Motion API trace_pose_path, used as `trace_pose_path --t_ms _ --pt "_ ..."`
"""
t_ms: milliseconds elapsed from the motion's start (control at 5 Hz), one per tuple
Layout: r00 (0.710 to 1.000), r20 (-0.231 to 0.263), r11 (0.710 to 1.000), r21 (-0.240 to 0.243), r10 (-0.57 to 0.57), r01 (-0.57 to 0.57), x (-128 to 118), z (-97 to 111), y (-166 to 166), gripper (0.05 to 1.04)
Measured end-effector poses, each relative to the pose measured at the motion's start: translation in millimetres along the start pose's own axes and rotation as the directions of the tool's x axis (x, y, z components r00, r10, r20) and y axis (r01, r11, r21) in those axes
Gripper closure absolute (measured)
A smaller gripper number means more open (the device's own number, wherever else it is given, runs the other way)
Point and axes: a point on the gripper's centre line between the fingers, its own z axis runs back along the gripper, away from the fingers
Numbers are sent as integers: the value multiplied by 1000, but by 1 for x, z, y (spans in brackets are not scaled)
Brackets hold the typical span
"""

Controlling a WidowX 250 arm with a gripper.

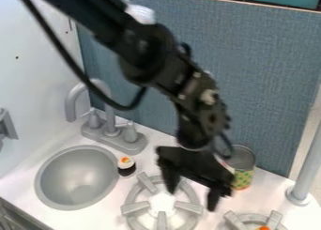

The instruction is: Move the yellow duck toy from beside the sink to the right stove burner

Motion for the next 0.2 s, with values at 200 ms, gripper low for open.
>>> trace_pose_path --t_ms 200 --pt "999 2 999 25 47 -47 -3 -7 53 81"
